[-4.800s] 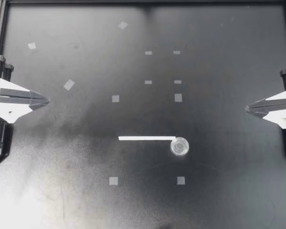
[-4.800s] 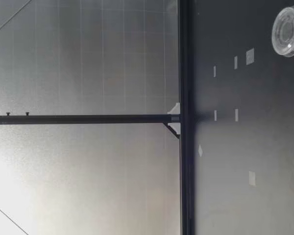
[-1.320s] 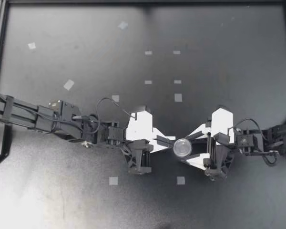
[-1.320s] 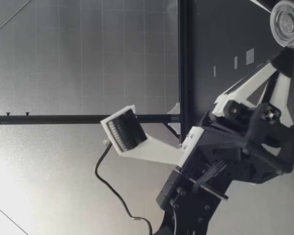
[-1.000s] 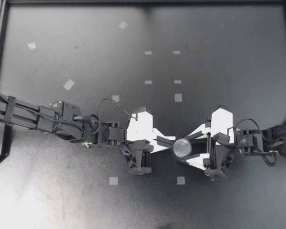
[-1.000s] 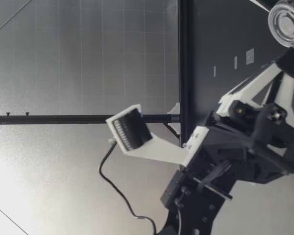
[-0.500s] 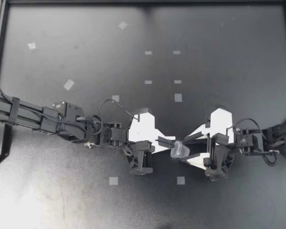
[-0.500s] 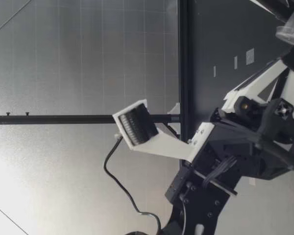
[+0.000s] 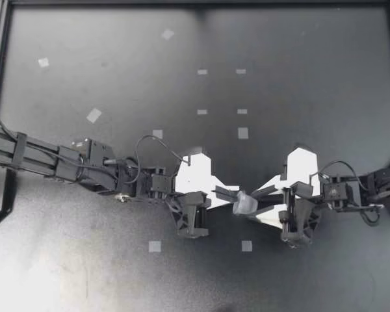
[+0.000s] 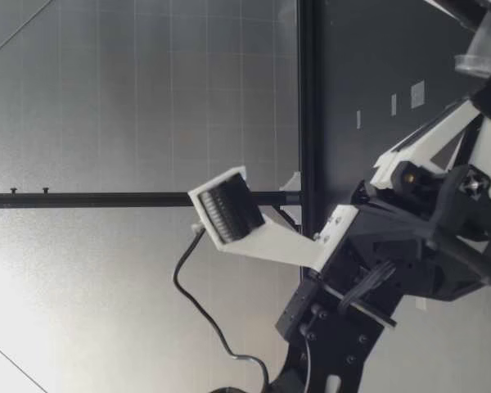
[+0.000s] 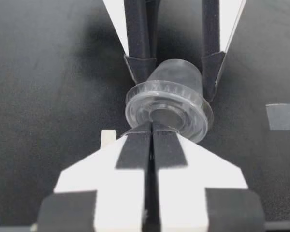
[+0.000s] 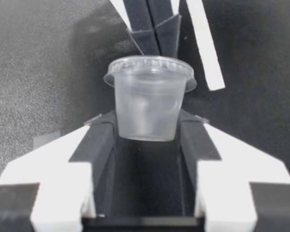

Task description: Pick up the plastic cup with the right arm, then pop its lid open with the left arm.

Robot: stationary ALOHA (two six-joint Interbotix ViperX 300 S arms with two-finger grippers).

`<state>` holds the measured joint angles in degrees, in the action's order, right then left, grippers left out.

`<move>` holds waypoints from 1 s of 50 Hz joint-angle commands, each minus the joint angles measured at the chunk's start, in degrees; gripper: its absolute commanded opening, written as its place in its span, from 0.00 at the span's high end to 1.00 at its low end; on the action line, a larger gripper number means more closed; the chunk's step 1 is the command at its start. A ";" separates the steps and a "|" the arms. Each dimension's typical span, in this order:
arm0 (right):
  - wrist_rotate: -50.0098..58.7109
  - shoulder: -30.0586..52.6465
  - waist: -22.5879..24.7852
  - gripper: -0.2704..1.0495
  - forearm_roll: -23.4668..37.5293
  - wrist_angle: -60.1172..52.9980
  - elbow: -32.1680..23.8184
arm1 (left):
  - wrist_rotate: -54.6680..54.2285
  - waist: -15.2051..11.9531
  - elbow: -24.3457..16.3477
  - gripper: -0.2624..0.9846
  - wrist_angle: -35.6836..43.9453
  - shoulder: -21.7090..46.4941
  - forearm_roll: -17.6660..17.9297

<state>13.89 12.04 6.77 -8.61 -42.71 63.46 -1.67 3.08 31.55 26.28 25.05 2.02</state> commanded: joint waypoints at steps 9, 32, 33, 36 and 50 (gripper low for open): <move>-0.09 -0.70 0.35 0.54 0.09 3.34 -2.29 | 0.00 -0.09 -0.44 0.85 0.18 -1.67 -0.09; 0.00 -4.48 0.35 0.62 0.09 1.67 1.14 | -0.53 -0.09 5.80 0.84 0.35 -9.93 1.76; -0.09 -4.83 0.26 0.62 0.09 1.14 1.67 | -0.62 -0.09 6.24 0.84 0.35 -10.55 1.85; -0.09 -6.33 0.26 0.63 0.09 -1.67 3.08 | -1.32 -0.09 8.09 0.82 0.35 -12.48 2.55; -4.22 -13.45 0.26 0.63 4.22 -20.39 8.61 | -21.80 2.02 14.50 0.43 11.43 -19.95 2.72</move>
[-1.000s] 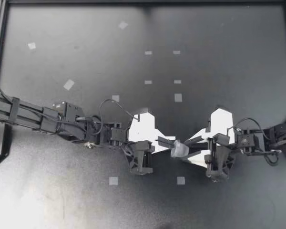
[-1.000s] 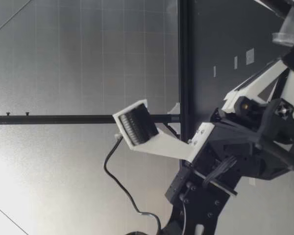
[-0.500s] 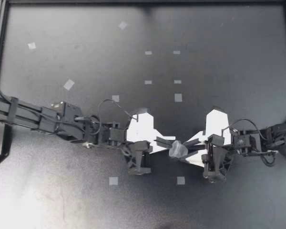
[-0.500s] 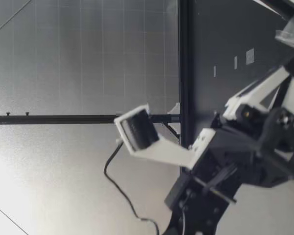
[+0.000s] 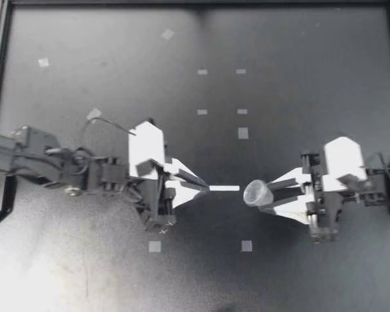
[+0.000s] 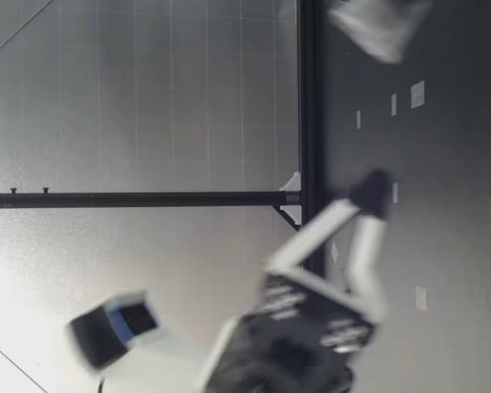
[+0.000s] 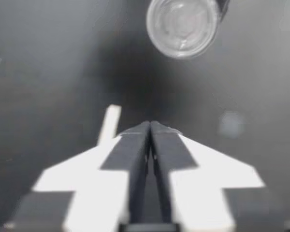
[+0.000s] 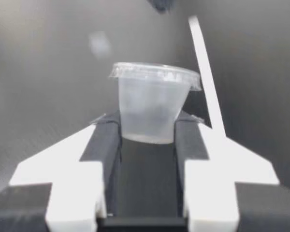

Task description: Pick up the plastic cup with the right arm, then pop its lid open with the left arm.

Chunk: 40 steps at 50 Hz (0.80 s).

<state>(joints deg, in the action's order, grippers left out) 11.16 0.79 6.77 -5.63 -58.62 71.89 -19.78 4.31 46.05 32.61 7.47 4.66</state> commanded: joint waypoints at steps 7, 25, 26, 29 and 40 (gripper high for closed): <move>-9.76 -3.08 0.35 0.63 4.39 -11.16 -0.09 | -32.43 1.32 -1.41 0.11 16.52 -0.88 0.53; -16.00 -1.05 0.35 0.63 6.94 -13.36 -3.34 | -57.30 1.58 -6.24 0.16 24.43 3.96 -2.55; -16.00 -0.70 0.26 0.63 6.94 -13.36 -3.52 | -57.30 1.58 -6.42 0.16 24.43 3.96 -2.72; -15.82 0.79 0.26 0.63 6.50 -13.36 -3.96 | -57.30 1.85 -6.86 0.16 24.52 3.78 -3.69; -14.06 6.24 -0.97 0.63 2.29 -12.83 -3.87 | -56.78 3.08 -8.44 0.17 25.14 2.81 -4.04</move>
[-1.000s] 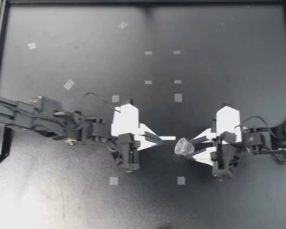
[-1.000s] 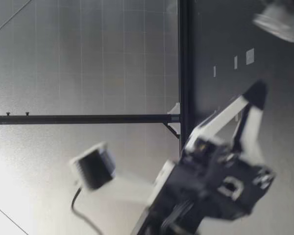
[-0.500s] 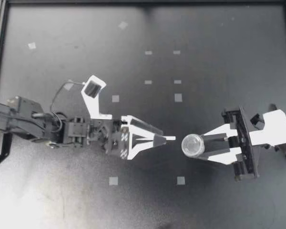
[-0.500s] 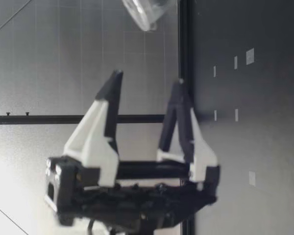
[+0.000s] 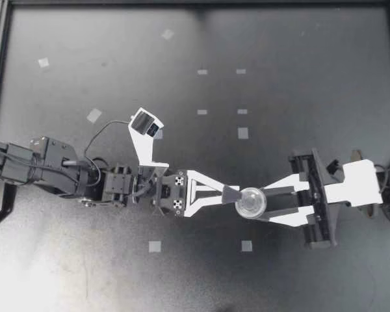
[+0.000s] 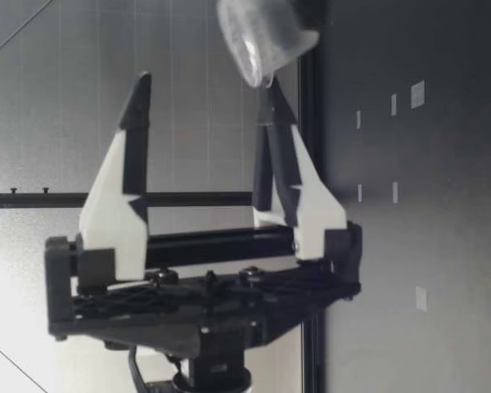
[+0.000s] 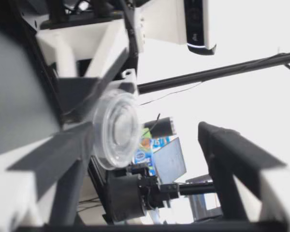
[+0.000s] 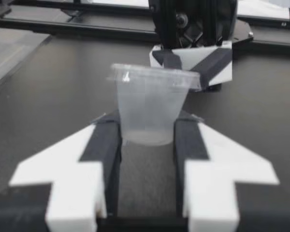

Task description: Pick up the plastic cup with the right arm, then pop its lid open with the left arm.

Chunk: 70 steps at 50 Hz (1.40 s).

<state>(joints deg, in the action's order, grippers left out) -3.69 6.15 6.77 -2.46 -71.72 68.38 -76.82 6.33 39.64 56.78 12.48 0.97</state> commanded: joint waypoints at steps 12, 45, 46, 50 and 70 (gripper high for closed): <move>9.76 4.75 -0.35 0.63 0.26 0.70 -0.18 | 4.31 0.79 -0.97 0.17 2.90 -3.34 -0.88; 9.84 -9.23 0.35 0.63 1.23 2.90 1.23 | 44.03 -0.70 5.10 0.17 -6.06 -5.98 -0.79; 9.58 -9.67 0.35 0.63 1.23 2.90 1.23 | 45.53 -0.70 4.92 0.17 -7.03 -5.80 -0.88; 8.26 -10.72 0.35 0.63 1.23 2.72 0.97 | 51.06 -0.62 4.57 0.17 -10.72 -5.27 -0.79; 7.03 -7.38 0.44 0.63 1.05 2.46 -0.35 | 61.70 -0.70 4.22 0.17 -13.10 -4.75 -0.44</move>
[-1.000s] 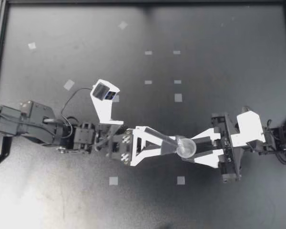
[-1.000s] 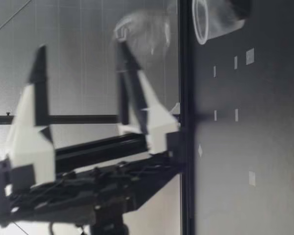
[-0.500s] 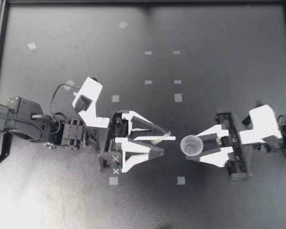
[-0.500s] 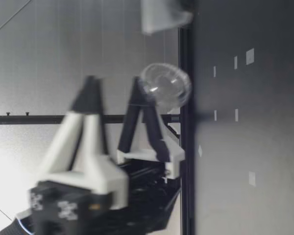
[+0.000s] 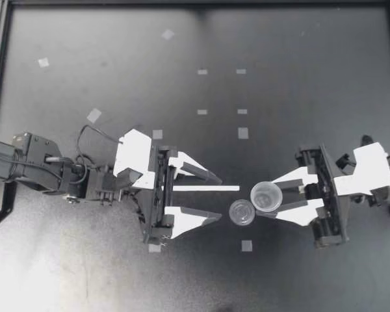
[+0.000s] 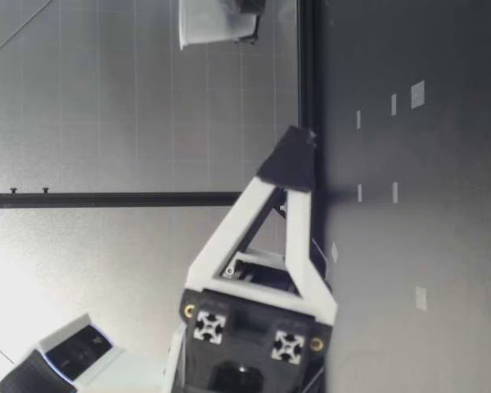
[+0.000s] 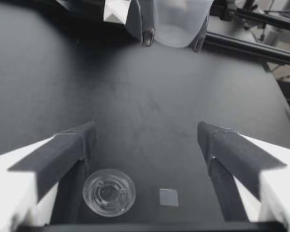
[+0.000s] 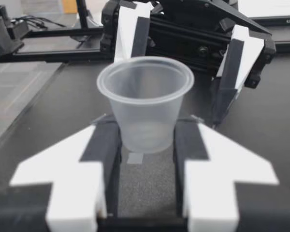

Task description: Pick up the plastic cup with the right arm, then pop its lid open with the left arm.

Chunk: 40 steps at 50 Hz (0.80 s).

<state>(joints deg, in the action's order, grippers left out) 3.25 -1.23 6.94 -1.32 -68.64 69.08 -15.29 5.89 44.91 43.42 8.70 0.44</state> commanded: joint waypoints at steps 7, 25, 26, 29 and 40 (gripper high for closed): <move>0.09 0.09 0.18 0.63 -0.09 -0.53 -1.05 | 0.26 -0.26 -1.05 0.17 0.26 -0.97 0.09; 0.18 0.44 0.18 0.63 -0.09 0.70 -0.88 | 0.62 -0.26 -1.49 0.17 -0.09 -0.97 0.09; 0.18 0.44 0.26 0.63 -0.09 0.88 -0.88 | 0.62 -0.26 -1.49 0.17 -0.09 -0.97 0.09; 0.09 0.44 0.26 0.63 -0.09 1.49 -1.05 | 0.53 -0.18 -1.49 0.17 -0.26 -0.97 0.09; 0.18 0.44 0.26 0.63 -0.09 2.02 -0.97 | 0.79 -0.18 -1.49 0.17 -0.35 -0.97 0.09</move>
<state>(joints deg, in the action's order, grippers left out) 3.34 -0.44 6.86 -1.32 -66.53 68.82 -14.68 5.89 44.47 42.89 8.70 0.44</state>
